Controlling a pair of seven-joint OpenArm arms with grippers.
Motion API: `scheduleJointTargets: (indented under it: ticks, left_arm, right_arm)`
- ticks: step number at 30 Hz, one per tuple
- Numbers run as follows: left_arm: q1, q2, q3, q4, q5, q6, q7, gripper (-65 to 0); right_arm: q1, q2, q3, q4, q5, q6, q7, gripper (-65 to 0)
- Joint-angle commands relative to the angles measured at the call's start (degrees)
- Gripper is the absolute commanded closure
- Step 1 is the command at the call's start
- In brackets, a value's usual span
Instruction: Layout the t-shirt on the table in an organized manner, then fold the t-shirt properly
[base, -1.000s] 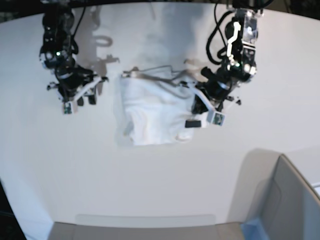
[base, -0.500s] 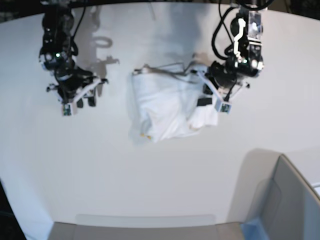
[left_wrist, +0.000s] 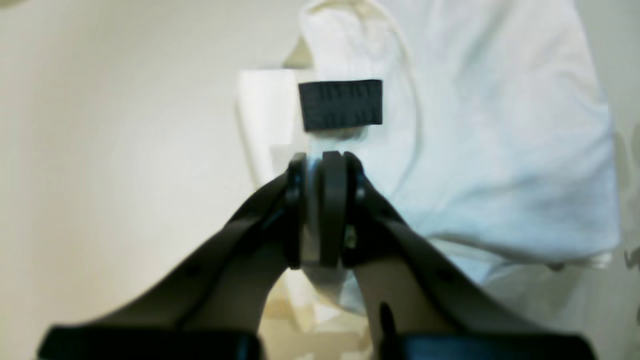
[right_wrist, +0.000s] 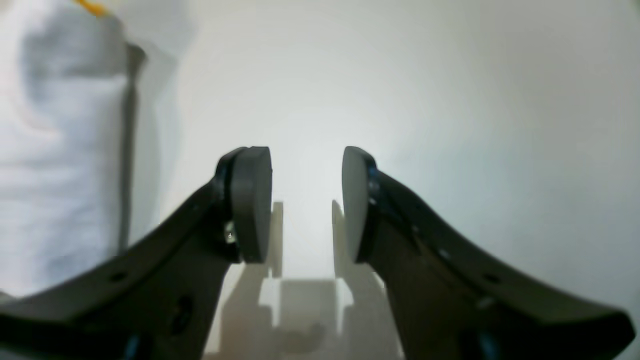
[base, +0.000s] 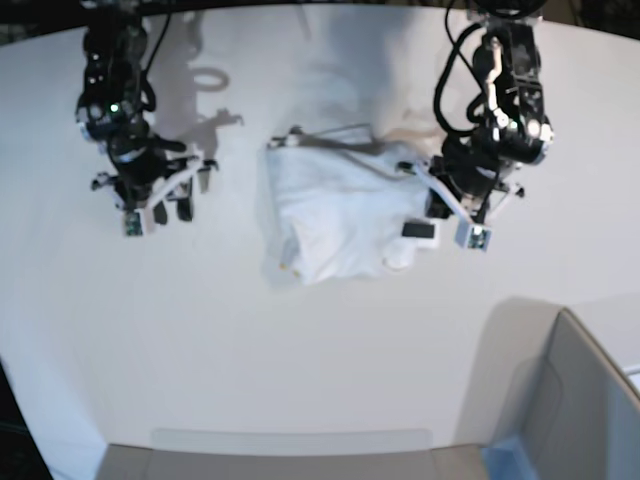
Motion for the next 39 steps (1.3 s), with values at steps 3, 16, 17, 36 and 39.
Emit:
scheduleJointTargets:
  ticks: [3,16,17,36,39]
  left_arm:
    - [-0.73,1.38,-2.45,1.10,-0.08,0.07,-2.91,-6.4]
    - [2.08,2.88,-6.23,1.01,-0.08,-0.20,-3.26,-6.4]
    - [1.90,2.88,-4.83,1.01,-0.08,-0.20,-3.35,-6.4]
    - [4.54,4.90,9.15,0.66,-0.08,-0.29,-4.32,0.0]
    - [6.30,4.90,10.82,0.66,-0.08,-0.29,-4.32,0.0]
  right_arm:
    - [0.89,2.05,-2.88,3.14,0.09,0.40,1.33,-24.2]
    - [2.56,3.37,-11.40,3.32,0.00,0.40,1.33,-8.9]
    - [3.00,3.37,-12.55,3.32,0.00,0.40,1.33,-8.3]
    - [27.53,0.55,-27.23,-17.96,0.00,0.40,2.03,-7.6]
    - [30.78,0.03,-30.39,-24.11,0.00,0.40,5.64,-7.5]
